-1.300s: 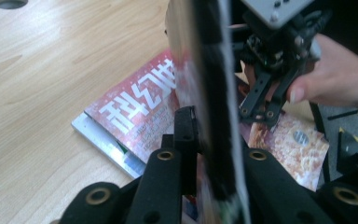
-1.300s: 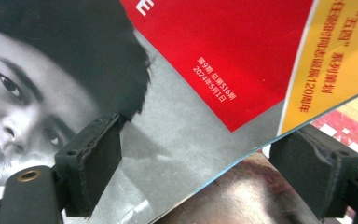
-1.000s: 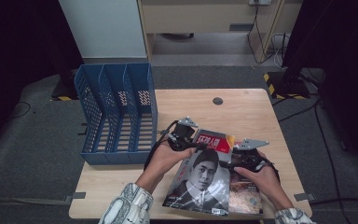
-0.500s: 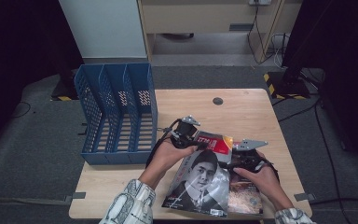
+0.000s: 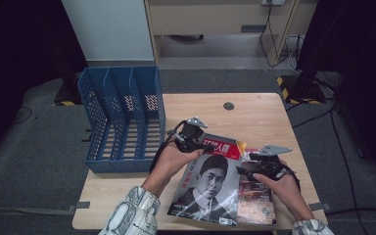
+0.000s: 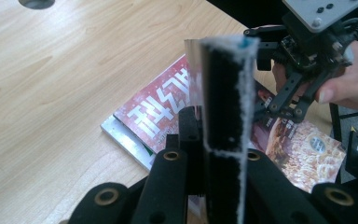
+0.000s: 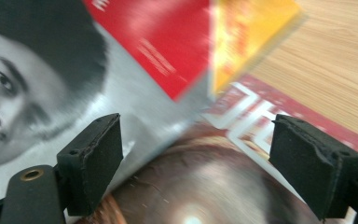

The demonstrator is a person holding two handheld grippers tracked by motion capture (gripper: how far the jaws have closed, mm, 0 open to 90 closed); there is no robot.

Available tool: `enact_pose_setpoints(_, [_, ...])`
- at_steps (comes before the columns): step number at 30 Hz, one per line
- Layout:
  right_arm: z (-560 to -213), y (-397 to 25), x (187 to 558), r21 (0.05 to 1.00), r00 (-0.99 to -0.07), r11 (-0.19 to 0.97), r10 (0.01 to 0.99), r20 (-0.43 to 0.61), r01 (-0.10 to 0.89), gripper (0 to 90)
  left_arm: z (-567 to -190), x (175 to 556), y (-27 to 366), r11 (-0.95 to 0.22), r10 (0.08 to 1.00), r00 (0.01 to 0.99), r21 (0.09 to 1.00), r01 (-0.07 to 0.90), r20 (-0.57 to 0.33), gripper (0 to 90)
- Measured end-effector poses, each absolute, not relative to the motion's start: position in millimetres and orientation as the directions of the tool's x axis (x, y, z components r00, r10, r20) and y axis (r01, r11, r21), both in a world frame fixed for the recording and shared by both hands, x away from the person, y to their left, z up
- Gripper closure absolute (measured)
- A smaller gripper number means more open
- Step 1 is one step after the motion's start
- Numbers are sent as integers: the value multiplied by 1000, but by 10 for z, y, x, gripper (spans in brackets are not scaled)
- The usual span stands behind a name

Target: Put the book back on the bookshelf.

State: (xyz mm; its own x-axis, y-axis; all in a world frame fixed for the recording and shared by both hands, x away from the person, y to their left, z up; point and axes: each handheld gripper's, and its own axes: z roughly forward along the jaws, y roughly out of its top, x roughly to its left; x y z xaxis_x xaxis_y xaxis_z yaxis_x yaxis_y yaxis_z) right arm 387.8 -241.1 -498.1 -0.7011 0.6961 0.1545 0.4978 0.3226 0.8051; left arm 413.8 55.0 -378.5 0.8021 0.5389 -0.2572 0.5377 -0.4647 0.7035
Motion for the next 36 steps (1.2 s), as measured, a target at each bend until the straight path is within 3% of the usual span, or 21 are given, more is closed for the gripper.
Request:
enact_pose_setpoints(9, [-4968, -2628, 3894, 818, -644, 258, 746, 169, 514, 165, -3482, 4182, 598, -462, 548, 804, 718, 521, -231, 863])
enact_pose_setpoints(23, [-4947, -2650, 3865, 818, -599, 271, 793, 108, 507, 150, -2846, 4361, 733, -412, 577, 792, 768, 491, -197, 863])
enact_pose_setpoints(36, [-4926, -2708, 3844, 817, -536, 258, 841, 72, 516, 145, -2502, 4383, 1009, -349, 678, 721, 798, 492, -148, 863])
